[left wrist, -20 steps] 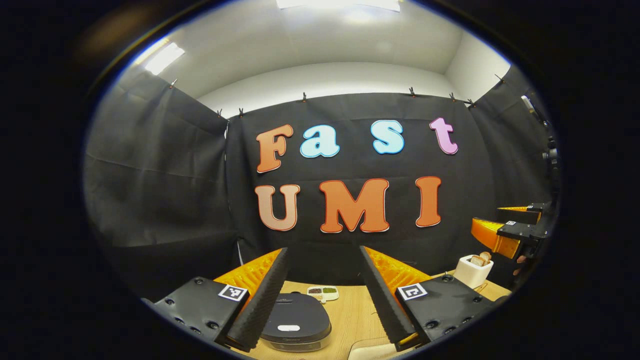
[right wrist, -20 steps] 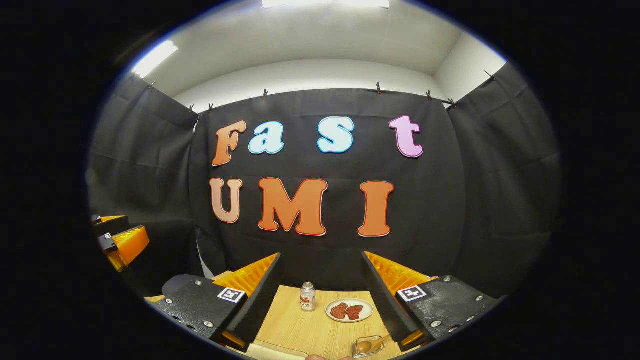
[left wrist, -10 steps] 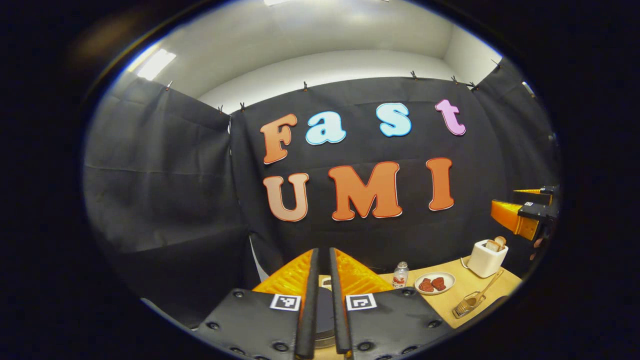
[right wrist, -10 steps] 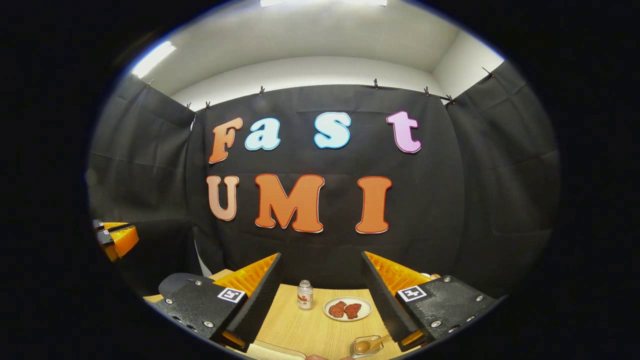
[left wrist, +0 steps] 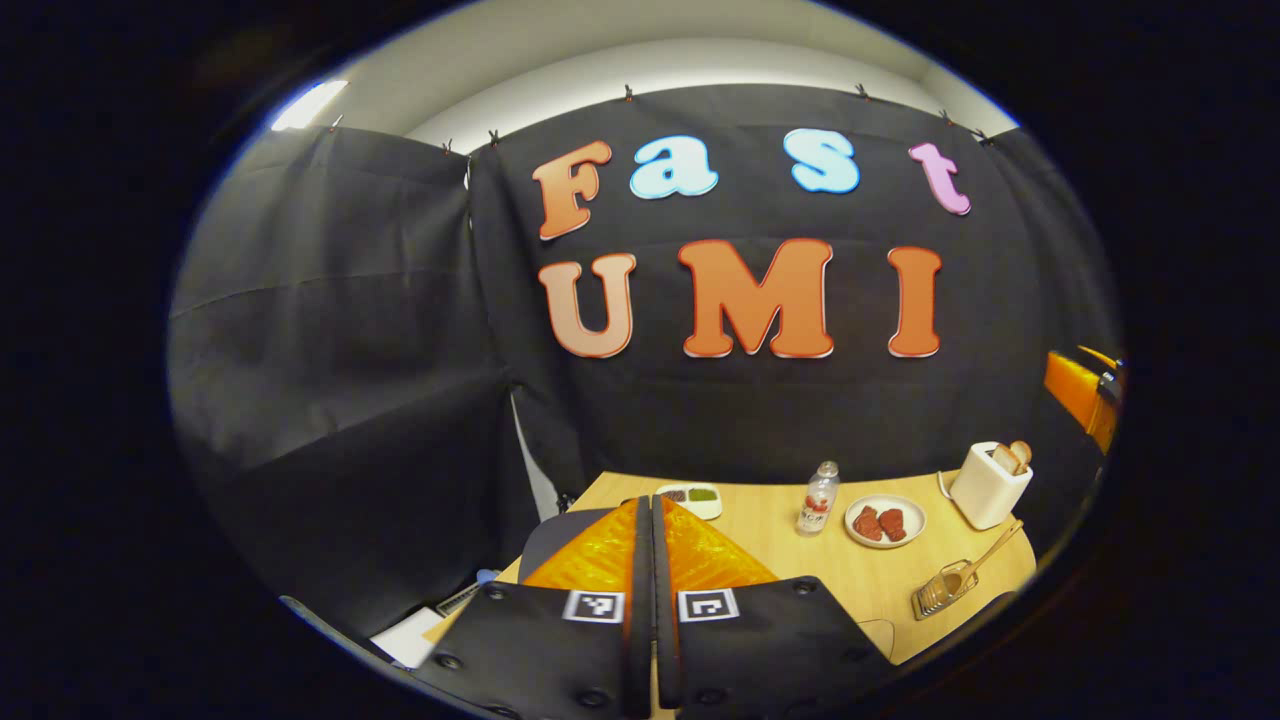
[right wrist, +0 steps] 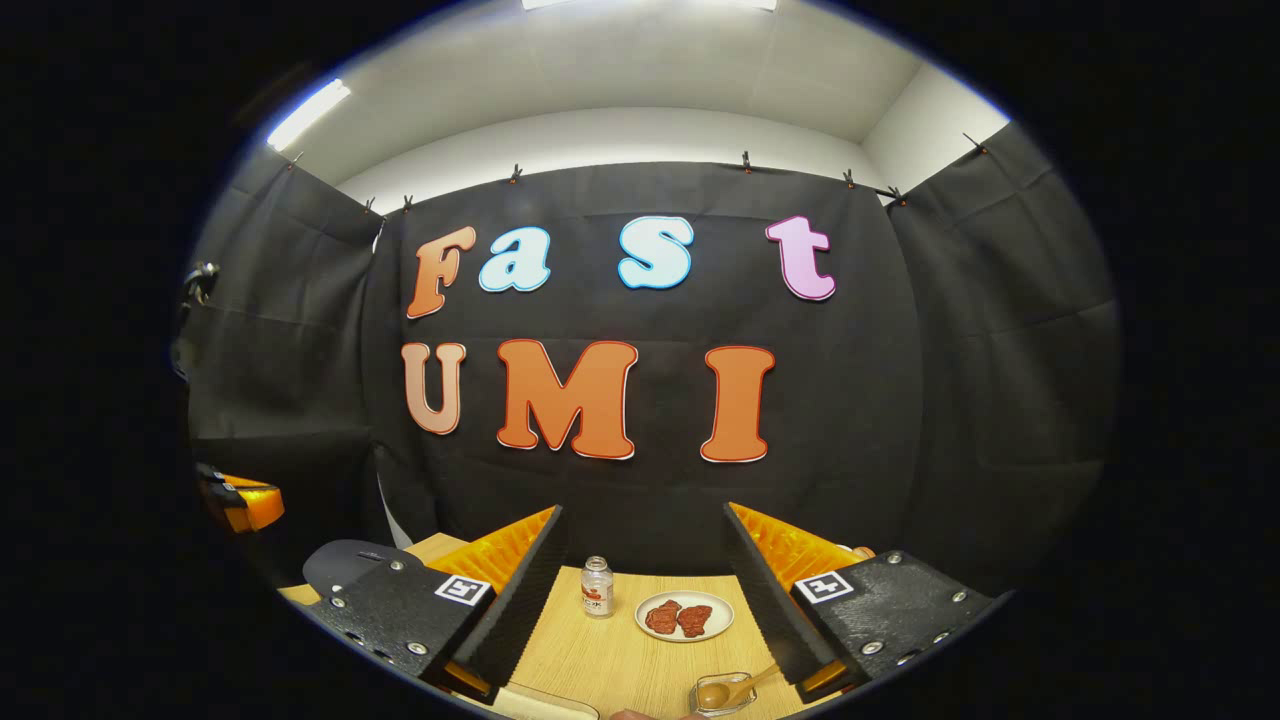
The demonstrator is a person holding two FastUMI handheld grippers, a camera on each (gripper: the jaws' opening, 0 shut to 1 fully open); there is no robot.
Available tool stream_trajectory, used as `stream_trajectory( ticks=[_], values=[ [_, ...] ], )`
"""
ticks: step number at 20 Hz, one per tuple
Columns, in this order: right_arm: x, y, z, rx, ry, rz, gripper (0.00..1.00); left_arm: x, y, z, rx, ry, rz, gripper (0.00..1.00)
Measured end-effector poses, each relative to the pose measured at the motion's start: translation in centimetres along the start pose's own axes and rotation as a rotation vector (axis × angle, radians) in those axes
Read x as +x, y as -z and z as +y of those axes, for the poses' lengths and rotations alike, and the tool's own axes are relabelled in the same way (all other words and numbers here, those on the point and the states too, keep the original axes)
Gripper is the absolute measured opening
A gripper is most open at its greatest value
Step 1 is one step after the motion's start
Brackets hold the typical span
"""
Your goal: Close the left gripper, press the button to open the rice cooker; take a wooden spoon from the chopstick holder with the right hand, scoop a spoonful of rice and pour it into the rice cooker, then put the wooden spoon back into the chopstick holder.
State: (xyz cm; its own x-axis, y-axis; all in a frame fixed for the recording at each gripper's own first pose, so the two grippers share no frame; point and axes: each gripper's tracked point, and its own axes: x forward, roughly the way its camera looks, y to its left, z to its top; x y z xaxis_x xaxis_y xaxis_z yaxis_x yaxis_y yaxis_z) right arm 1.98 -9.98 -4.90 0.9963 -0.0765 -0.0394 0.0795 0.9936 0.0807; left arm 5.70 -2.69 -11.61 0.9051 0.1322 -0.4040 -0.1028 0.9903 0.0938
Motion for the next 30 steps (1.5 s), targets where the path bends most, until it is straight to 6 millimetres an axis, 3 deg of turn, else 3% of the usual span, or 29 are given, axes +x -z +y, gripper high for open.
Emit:
stream_trajectory(
  ticks=[4,9,15,18,23,30],
  values=[
    [0.1,0.7,-1.1,-0.004,0.021,0.015,0.95,2.7,3.6,0.6,-0.078,0.022,0.192,0.06],
    [-0.2,1.8,-2.8,-0.004,0.055,0.038,0.95,5.6,7.5,3.0,-0.218,0.035,0.432,0.06],
    [-0.7,3.7,-5.6,0.012,0.111,0.075,0.95,7.0,11.9,3.5,-0.343,0.052,0.714,0.06],
    [-1.0,4.5,-6.9,0.015,0.143,0.092,0.97,7.7,14.2,2.6,-0.405,0.081,0.814,0.06],
    [-1.4,6.0,-7.9,0.019,0.171,0.125,0.95,8.6,16.6,3.1,-0.453,0.055,0.894,0.05],
    [-1.0,7.1,-6.4,0.002,0.154,0.165,0.95,9.5,18.2,3.6,-0.411,0.011,0.851,0.06]
  ],
)
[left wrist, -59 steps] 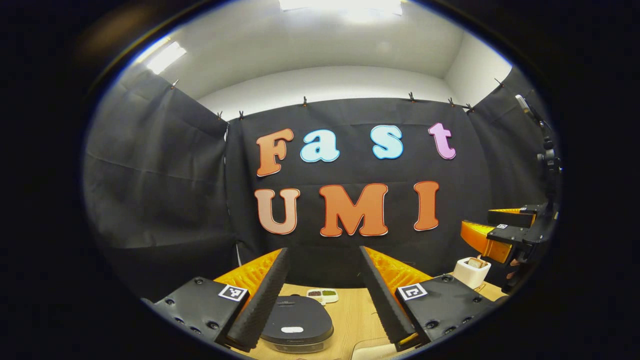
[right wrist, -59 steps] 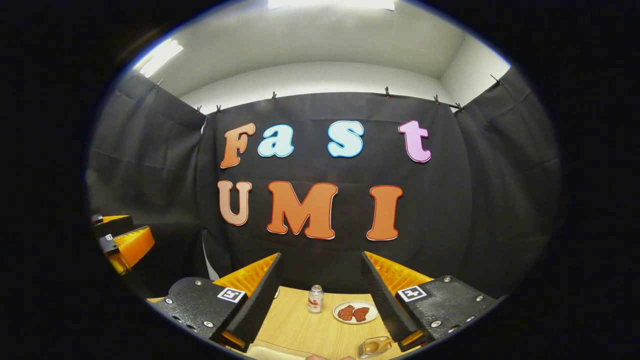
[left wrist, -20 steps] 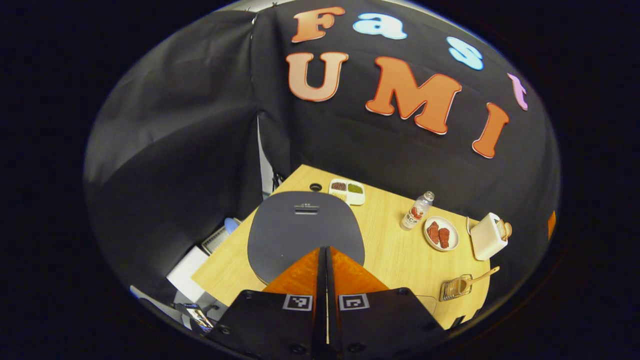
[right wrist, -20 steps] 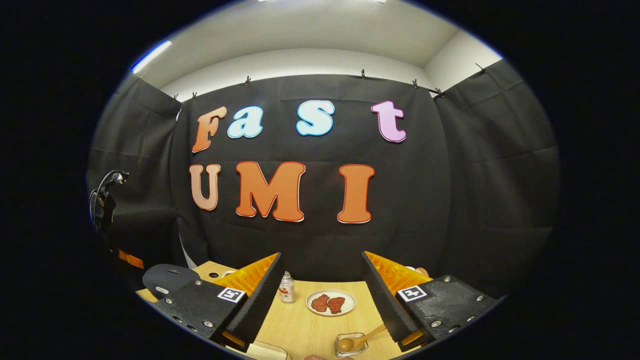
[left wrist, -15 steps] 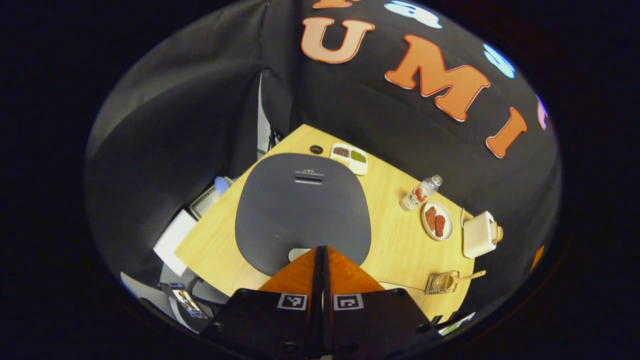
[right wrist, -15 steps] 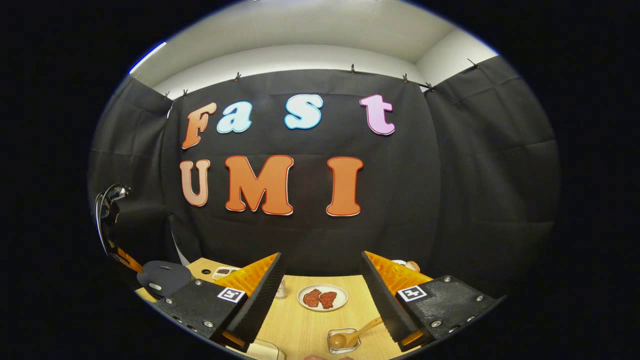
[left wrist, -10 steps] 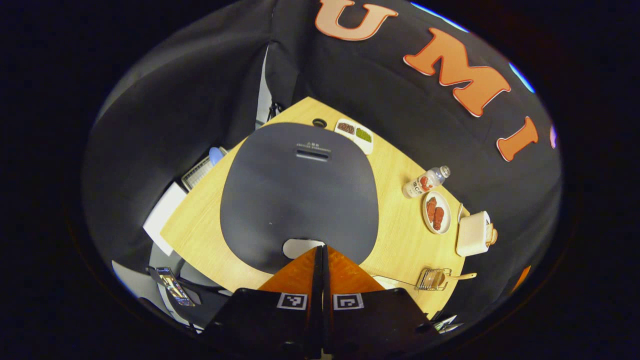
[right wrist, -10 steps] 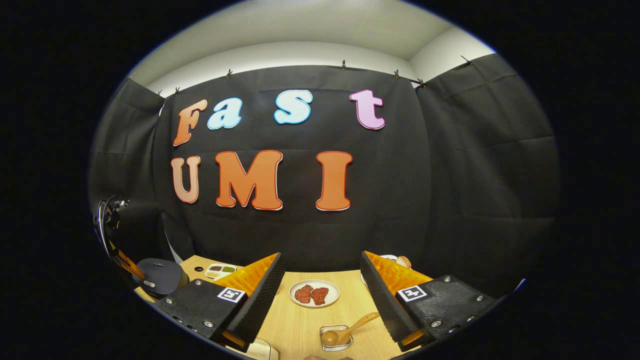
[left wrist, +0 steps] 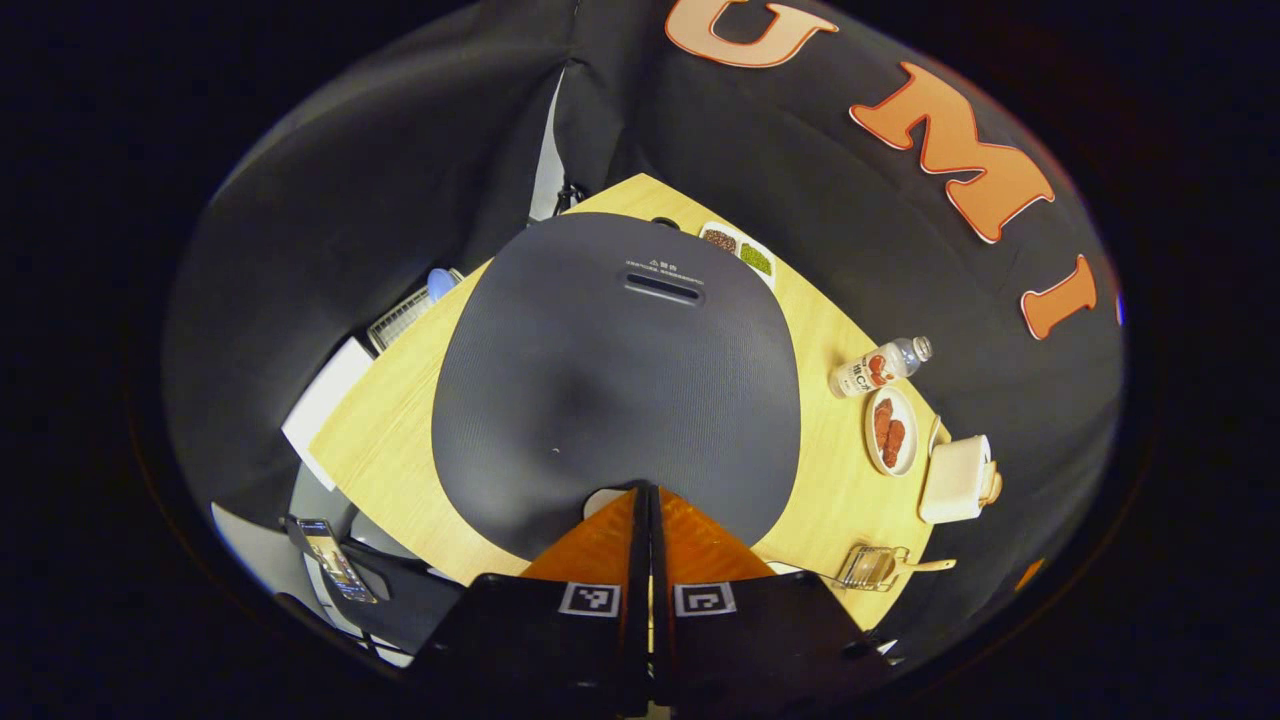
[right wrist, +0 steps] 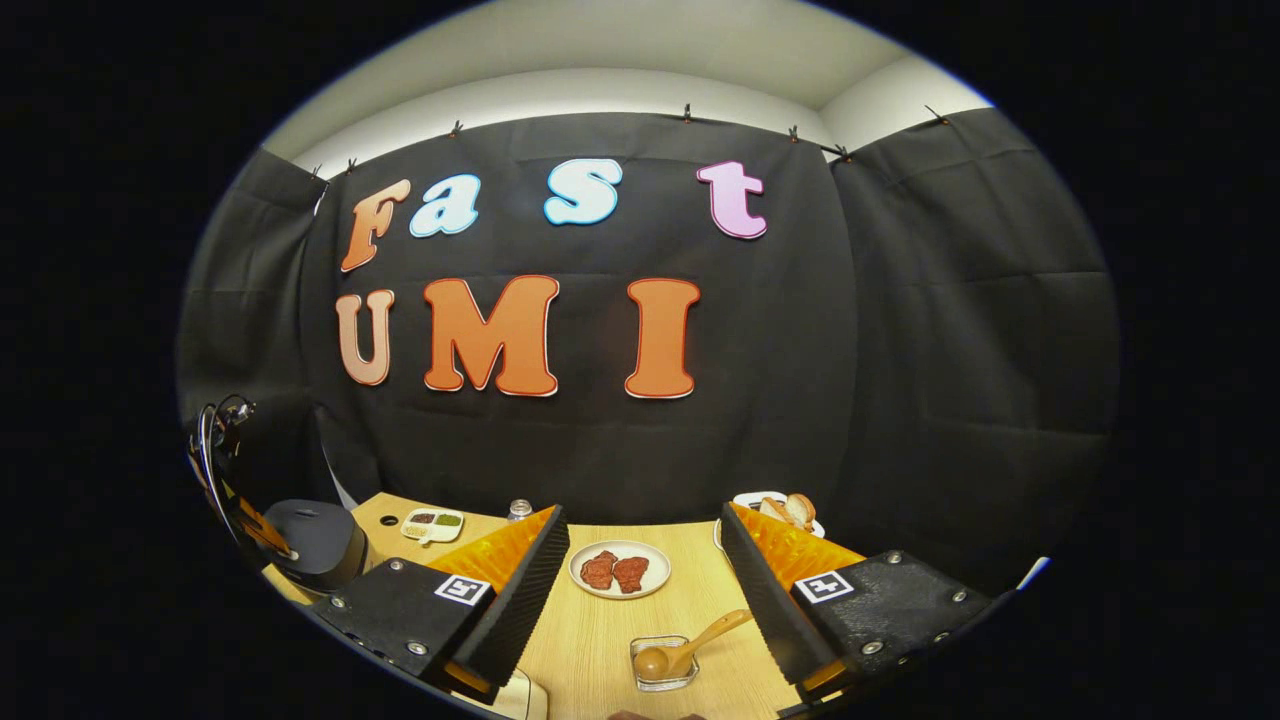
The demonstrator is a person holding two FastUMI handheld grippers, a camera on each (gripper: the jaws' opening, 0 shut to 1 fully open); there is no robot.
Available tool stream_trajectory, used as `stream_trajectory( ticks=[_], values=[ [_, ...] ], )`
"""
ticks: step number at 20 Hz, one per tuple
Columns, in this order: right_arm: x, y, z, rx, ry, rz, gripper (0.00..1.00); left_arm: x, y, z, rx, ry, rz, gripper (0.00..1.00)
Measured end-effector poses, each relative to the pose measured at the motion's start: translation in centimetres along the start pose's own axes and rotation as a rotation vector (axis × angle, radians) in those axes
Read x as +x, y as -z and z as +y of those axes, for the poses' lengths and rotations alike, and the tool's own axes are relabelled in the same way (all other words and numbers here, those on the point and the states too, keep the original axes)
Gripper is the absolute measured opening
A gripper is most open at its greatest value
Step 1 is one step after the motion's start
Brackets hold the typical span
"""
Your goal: Close the left gripper, press the button to open the rice cooker; take a wooden spoon from the chopstick holder with the right hand, scoop a spoonful of rice and pour it into the rice cooker, then put the wooden spoon back into the chopstick holder.
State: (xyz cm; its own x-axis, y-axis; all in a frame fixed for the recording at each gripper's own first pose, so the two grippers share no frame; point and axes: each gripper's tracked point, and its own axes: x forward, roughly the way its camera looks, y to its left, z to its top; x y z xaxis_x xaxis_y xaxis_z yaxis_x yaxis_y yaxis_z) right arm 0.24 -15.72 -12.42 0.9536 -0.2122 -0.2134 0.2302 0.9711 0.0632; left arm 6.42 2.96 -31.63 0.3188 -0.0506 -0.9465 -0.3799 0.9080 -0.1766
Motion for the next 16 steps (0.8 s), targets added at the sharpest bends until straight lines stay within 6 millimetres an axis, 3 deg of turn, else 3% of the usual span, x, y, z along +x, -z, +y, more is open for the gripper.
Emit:
stream_trajectory(
  ticks=[2,5,9,16],
  values=[
    [0.3,0.3,1.0,0.005,-0.018,0.019,0.95,-0.2,-0.3,-0.1,0.007,-0.014,-0.043,0.03],
    [0.7,0.3,2.8,-0.002,-0.054,0.039,0.95,-0.4,0.4,-0.2,0.013,0.009,-0.085,0.07],
    [0.7,0.2,4.0,-0.012,-0.069,0.047,0.95,-1.5,-0.3,-0.3,0.049,0.034,-0.205,0.06],
    [0.5,1.7,4.2,-0.031,-0.06,0.088,0.95,-9.4,-6.0,-2.0,0.221,0.011,-0.644,0.06]
  ],
)
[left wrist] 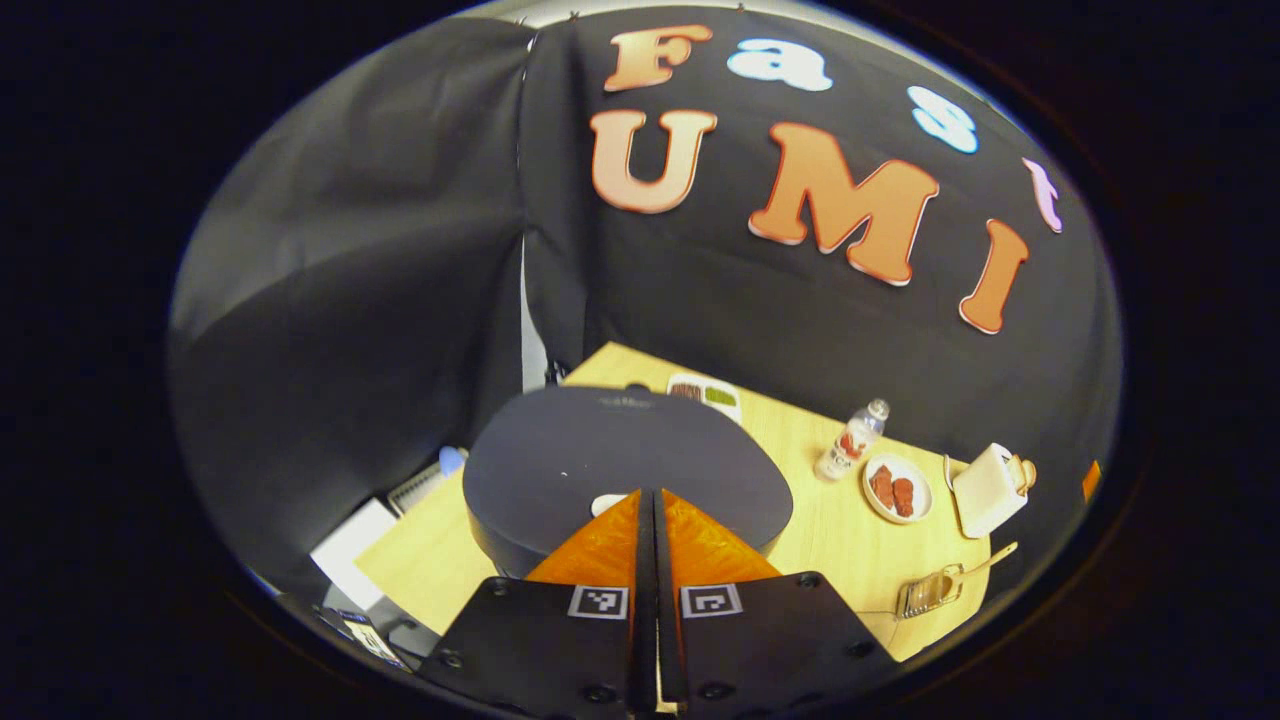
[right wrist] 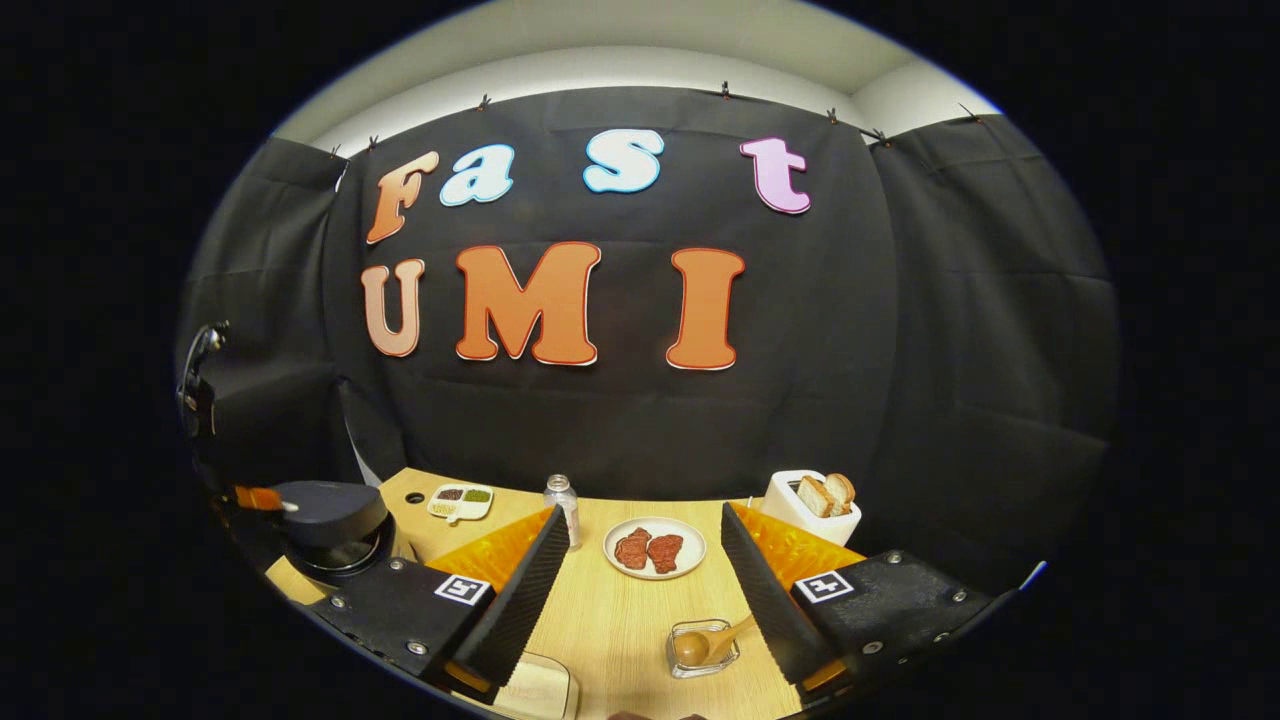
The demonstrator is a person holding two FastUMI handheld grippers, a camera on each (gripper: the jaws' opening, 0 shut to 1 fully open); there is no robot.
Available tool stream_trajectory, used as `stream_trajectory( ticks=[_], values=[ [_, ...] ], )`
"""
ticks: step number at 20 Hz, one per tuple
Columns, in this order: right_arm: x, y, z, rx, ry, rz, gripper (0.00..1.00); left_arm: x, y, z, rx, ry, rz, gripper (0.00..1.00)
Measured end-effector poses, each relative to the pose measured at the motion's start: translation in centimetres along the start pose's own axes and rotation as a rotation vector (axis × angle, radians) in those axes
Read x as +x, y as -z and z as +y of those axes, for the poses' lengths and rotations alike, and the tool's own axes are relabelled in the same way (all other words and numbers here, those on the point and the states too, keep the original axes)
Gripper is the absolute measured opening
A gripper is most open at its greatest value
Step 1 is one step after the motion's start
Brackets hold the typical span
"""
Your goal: Close the left gripper, press the button to open the rice cooker; take a wooden spoon from the chopstick holder with the right hand, scoop a spoonful of rice and pour it into the rice cooker, then put the wooden spoon back into the chopstick holder.
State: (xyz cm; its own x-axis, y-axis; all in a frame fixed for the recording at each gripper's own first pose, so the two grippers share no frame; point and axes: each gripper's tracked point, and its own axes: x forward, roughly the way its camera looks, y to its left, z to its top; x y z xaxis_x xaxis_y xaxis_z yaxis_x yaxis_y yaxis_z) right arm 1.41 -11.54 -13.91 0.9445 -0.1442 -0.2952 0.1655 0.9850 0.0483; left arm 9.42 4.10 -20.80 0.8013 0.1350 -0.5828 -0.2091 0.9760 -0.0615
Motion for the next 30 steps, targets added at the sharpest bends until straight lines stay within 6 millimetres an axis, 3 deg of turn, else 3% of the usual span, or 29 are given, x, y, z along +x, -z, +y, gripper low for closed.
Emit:
stream_trajectory(
  ticks=[5,7,8,11,14,21,25,30],
  values=[
    [0.5,1.2,-0.7,-0.002,0.004,0.02,0.95,-2.2,-3.8,0.6,0.113,-0.08,-0.185,0.05],
    [0.8,1.9,-1.1,-0.003,0.003,0.034,0.95,-3.4,-4.8,-0.8,0.134,-0.074,-0.24,0.07],
    [1.0,2.4,-1.4,-0.003,0.005,0.042,0.95,-4.2,-5.1,-1.5,0.142,-0.054,-0.265,0.11],
    [1.7,3.8,-2.4,-0.002,0.014,0.069,0.95,-6.1,-6.0,-2.9,0.188,-0.04,-0.34,0.49],
    [2.4,5.6,-3.4,0.001,0.021,0.111,0.95,-8.2,-6.7,-4.2,0.231,-0.025,-0.415,0.61],
    [4.2,10.1,-6.4,-0.018,0.029,0.216,0.95,-11.5,-5.4,-5.6,0.275,-0.032,-0.474,0.86],
    [5.2,14.3,-9.3,-0.007,0.076,0.331,0.95,-12.5,-3.9,-6.6,0.281,-0.041,-0.471,1.0],
    [5.8,19.2,-12.1,0.088,0.101,0.447,0.87,-13.2,-2.5,-7.3,0.299,-0.072,-0.447,0.93]
  ],
)
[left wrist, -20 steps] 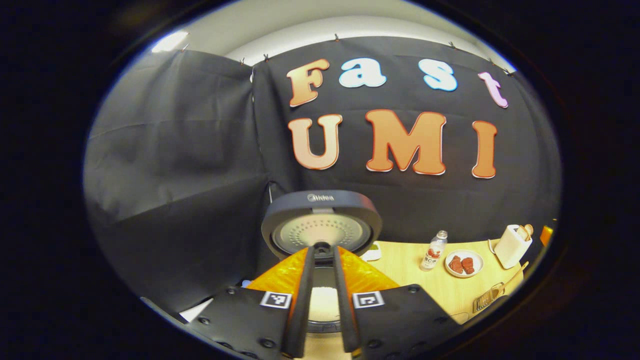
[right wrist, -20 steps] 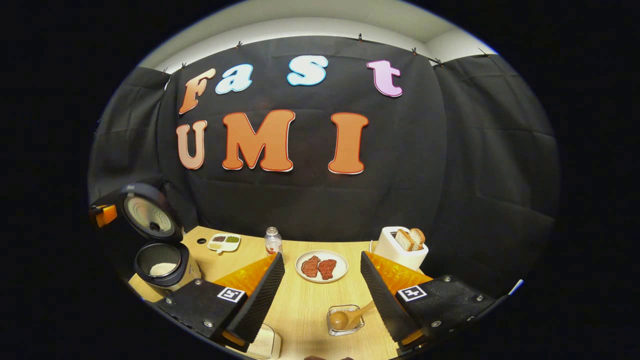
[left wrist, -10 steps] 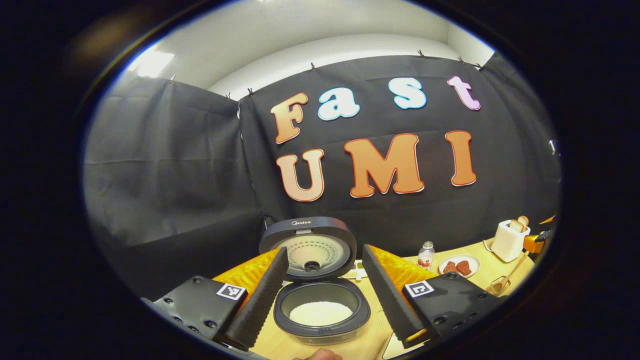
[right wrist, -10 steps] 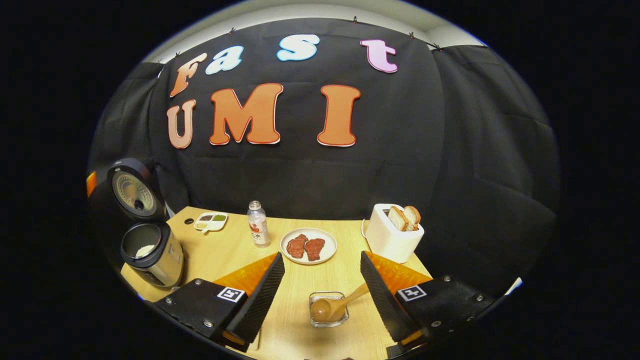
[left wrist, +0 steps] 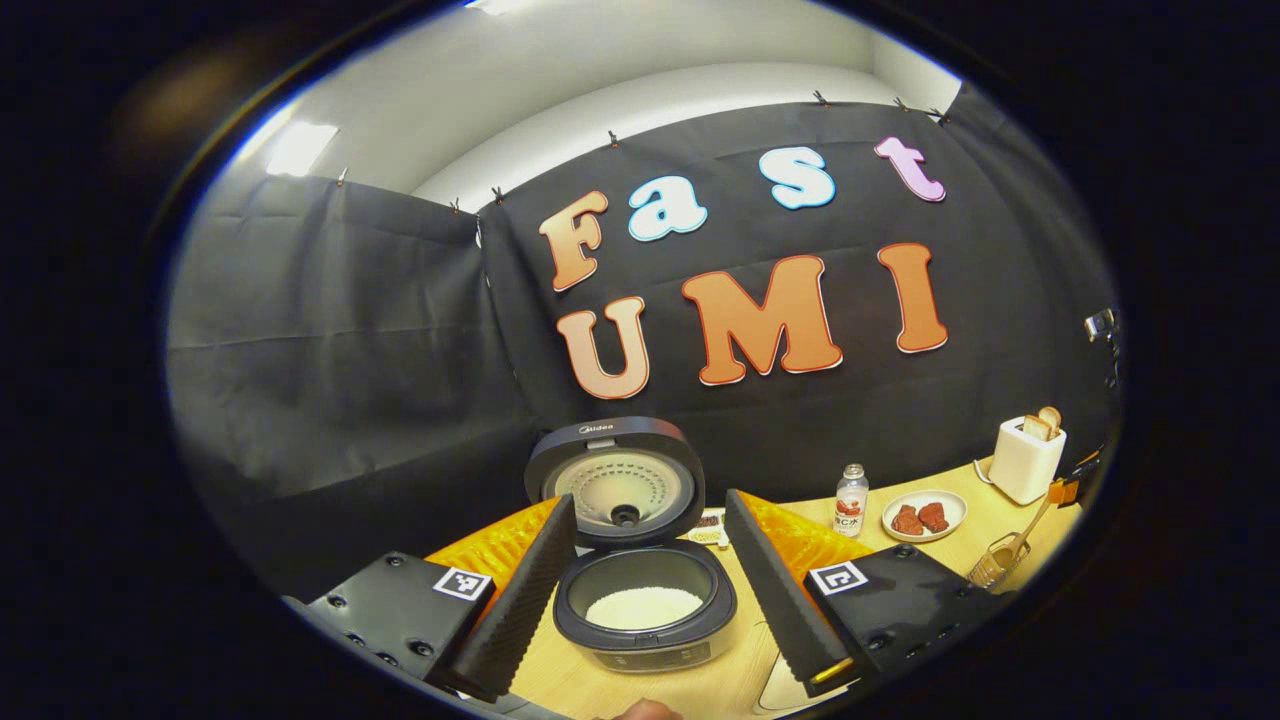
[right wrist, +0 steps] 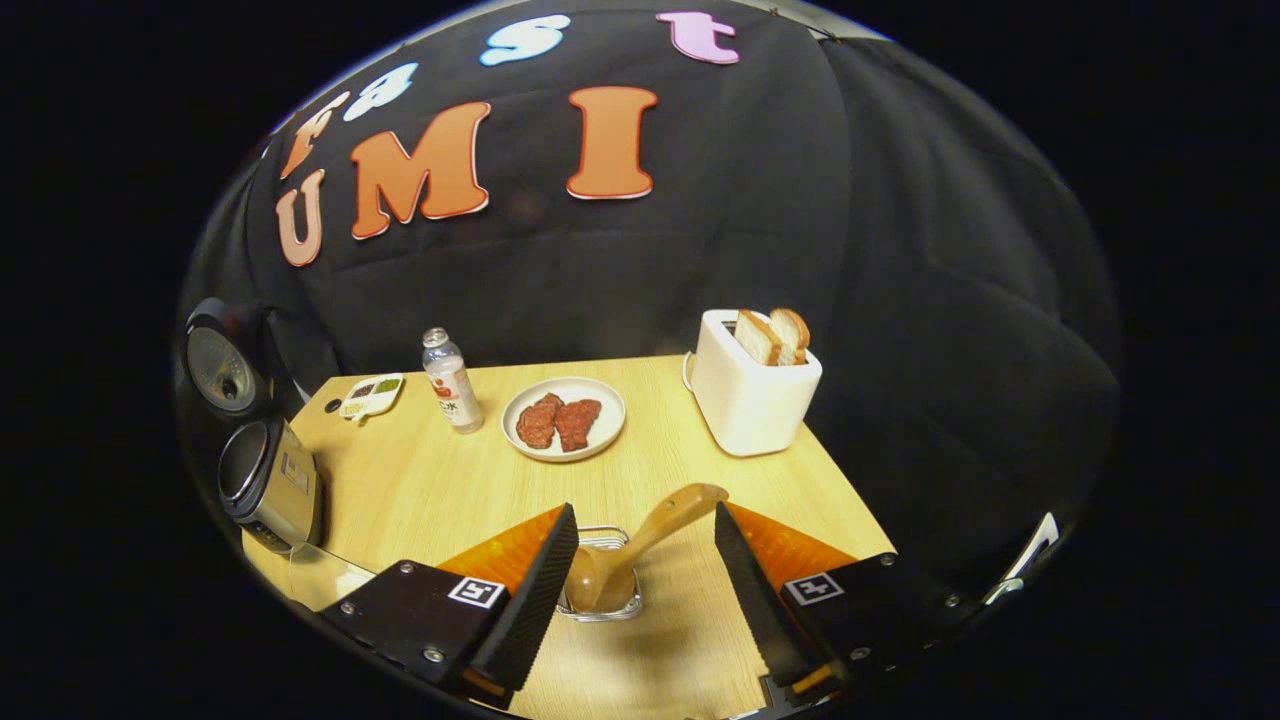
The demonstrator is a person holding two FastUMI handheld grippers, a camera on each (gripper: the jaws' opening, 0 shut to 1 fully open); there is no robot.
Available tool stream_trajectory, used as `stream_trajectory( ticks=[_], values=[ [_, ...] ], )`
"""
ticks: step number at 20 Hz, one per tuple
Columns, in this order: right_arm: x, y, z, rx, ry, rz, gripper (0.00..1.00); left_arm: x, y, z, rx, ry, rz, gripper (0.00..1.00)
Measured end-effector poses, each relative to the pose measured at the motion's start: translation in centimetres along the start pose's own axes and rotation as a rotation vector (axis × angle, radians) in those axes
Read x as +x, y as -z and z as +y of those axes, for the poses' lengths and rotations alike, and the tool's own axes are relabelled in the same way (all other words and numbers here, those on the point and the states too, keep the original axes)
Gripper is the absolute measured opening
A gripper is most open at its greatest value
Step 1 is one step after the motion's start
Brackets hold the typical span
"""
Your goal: Close the left gripper, press the button to open the rice cooker; take a wooden spoon from the chopstick holder with the right hand, scoop a spoonful of rice and pour it into the rice cooker, then put the wooden spoon back into the chopstick holder.
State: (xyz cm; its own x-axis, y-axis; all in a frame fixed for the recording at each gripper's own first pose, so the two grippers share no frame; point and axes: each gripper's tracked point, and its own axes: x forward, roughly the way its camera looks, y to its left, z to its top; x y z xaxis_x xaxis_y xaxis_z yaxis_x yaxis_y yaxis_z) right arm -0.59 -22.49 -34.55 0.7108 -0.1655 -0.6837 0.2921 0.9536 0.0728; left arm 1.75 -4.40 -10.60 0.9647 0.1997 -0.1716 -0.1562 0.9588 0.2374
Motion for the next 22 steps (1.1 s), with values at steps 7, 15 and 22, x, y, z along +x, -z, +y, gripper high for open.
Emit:
stream_trajectory(
  ticks=[7,15,22],
  values=[
    [5.7,3.5,-0.5,0.115,-0.059,0.108,0.76,-1.8,-0.6,-0.8,0.036,-0.041,0.009,1.0],
    [8.2,4.5,1.5,0.223,-0.126,0.119,0.5,-3.5,-0.5,-2.0,0.083,-0.047,0.04,0.92],
    [6.1,4.6,2.6,0.282,-0.143,0.1,0.17,-4.0,-0.3,-3.1,0.088,-0.019,0.033,0.99]
  ],
)
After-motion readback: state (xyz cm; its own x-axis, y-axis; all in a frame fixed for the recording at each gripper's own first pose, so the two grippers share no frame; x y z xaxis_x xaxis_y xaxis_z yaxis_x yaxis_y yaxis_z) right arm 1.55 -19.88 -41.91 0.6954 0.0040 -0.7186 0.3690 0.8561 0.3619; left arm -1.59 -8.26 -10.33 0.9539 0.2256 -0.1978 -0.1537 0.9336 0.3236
